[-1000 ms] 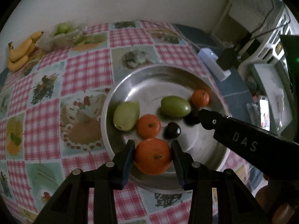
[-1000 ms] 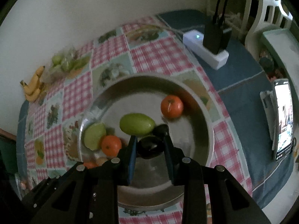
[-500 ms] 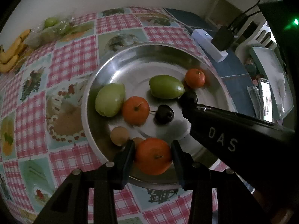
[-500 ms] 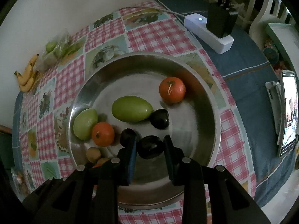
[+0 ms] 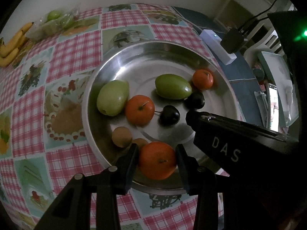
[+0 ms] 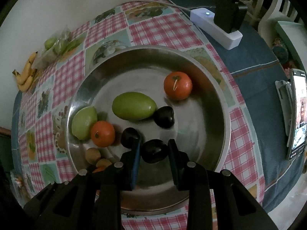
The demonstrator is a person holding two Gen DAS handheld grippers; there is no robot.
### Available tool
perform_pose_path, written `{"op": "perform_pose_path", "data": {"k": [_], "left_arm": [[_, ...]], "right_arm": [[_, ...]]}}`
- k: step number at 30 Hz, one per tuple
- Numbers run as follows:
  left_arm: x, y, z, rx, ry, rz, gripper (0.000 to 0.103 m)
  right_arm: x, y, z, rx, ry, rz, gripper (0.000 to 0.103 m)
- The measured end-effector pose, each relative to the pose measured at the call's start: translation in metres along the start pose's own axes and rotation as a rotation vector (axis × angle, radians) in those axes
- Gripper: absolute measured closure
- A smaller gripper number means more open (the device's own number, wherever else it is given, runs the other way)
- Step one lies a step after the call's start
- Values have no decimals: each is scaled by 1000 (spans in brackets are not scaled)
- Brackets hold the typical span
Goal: Organize fruits
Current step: 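Lower the tangerine and plum into the bowl and open both tools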
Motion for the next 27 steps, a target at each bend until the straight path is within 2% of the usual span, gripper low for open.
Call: {"op": "perform_pose_path", "data": {"k": [20,22,24,27], "left_arm": [[-3,1,0,23,-3,-21,55],[-3,0,0,30,-3,-24,53],[-3,0,0,37,-4,-27,50],[-4,-1,-3,38,-14,-27,49]], "right_arm": [[2,2,9,18,30,-9,71],[2,3,9,15,30,-7,66],[2,1,9,11,32,-7,55],[2,1,8,3,26,-3,52]]}}
Point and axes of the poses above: each gripper's, at about its wrist camera, not at the fingertips, and z roughly the way its jaws point, y to its left, x to its underside, the point moved 8 cm from there along z, roughly the way its jaws point, and after that the axes turned 8 degrees about z, right-handed, at the moved point
